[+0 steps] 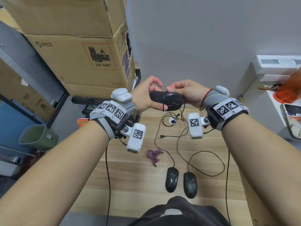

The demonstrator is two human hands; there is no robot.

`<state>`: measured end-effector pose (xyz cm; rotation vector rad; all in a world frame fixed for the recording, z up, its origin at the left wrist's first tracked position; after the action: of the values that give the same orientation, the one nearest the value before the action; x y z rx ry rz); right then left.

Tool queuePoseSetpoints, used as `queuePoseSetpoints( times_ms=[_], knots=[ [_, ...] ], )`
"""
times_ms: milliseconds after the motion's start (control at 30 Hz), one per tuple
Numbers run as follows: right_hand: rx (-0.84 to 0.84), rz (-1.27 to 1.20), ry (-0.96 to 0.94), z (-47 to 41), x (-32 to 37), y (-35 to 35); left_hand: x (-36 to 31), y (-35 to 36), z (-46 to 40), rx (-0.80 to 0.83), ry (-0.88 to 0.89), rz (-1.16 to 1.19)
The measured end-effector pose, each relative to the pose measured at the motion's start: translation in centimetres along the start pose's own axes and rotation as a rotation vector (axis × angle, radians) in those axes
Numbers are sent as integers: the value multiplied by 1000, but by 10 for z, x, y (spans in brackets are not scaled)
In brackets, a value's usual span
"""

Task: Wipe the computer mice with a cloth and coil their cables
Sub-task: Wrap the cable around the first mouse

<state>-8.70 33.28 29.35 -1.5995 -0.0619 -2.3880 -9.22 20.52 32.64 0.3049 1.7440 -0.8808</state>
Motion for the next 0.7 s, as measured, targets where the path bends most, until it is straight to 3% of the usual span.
queuePoseSetpoints(
  times_ms=[233, 367, 467, 567, 700],
  knots=[
    [-84, -150, 27, -6, -26, -5, 4, -10, -3, -139, 11, 289],
    [-69, -97, -13, 2, -29, 10, 7, -15, -5, -282, -9, 535],
    [-79, -1, -1, 4, -27, 24, 15, -32, -2, -438, -57, 431],
    [-28, 259, -8, 12, -14, 45, 26, -48, 5, -544, -123, 207],
    [-36, 535, -98, 26, 18, 57, 32, -52, 9, -471, -149, -84]
  ],
)
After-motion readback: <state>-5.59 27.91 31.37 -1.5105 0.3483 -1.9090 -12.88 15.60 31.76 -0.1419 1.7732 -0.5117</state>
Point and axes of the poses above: each hand's wrist, its own z-axis away from the middle knuckle, its own y-axis out of the palm, x = y × z, the point moved 10 cm from there along -z, towards the middle knuckle, and after that the axes turned 10 degrees about y, right-handed, at the moved point
